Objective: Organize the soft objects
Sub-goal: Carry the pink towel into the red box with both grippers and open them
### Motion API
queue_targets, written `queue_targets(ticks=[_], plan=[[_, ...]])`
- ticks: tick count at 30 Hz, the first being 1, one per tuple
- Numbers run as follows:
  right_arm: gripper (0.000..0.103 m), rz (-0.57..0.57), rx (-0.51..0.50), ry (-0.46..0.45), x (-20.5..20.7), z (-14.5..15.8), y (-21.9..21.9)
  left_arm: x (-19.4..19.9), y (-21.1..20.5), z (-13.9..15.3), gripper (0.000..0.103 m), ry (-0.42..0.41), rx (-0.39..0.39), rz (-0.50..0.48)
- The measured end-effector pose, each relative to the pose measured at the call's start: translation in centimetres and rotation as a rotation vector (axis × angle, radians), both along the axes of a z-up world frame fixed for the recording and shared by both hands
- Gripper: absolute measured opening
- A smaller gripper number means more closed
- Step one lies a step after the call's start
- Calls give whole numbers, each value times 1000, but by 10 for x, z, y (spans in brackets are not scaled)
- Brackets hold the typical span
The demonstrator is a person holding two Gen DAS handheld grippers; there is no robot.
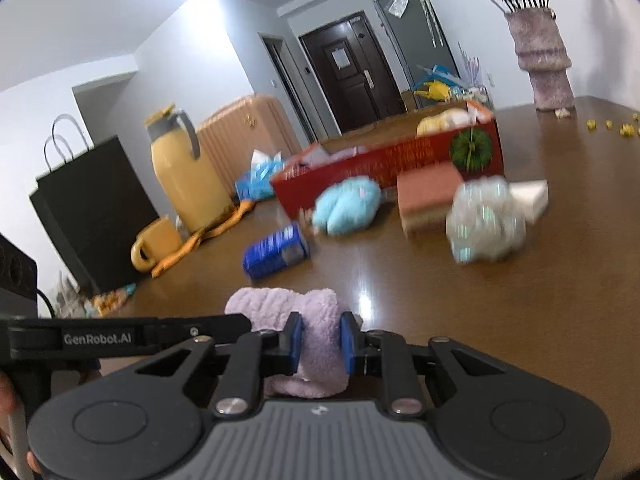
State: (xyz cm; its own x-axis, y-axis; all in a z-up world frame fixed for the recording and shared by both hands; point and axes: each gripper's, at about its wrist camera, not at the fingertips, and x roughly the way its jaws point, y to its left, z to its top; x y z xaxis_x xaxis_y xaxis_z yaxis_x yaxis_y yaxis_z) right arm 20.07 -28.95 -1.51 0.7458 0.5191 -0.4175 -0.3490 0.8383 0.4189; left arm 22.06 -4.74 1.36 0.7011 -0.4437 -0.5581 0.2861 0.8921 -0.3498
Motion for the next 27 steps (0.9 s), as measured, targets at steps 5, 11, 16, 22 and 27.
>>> queue_targets(ticks=[5, 11, 16, 22, 27], plan=[[19, 12, 15, -84, 49, 49, -11, 58, -2, 51, 22, -87, -24, -29], [19, 48, -9, -153, 170, 120, -5, 181, 3, 104, 22, -152, -29, -12], [19, 74, 0, -7, 301, 122, 19, 287, 8, 87, 23, -25, 42, 90], [19, 99, -48, 248, 410, 59, 64, 350, 13, 39, 24, 66, 257, 137], [24, 135, -96, 331, 427, 27, 91, 345, 25, 21, 34, 52, 301, 94]])
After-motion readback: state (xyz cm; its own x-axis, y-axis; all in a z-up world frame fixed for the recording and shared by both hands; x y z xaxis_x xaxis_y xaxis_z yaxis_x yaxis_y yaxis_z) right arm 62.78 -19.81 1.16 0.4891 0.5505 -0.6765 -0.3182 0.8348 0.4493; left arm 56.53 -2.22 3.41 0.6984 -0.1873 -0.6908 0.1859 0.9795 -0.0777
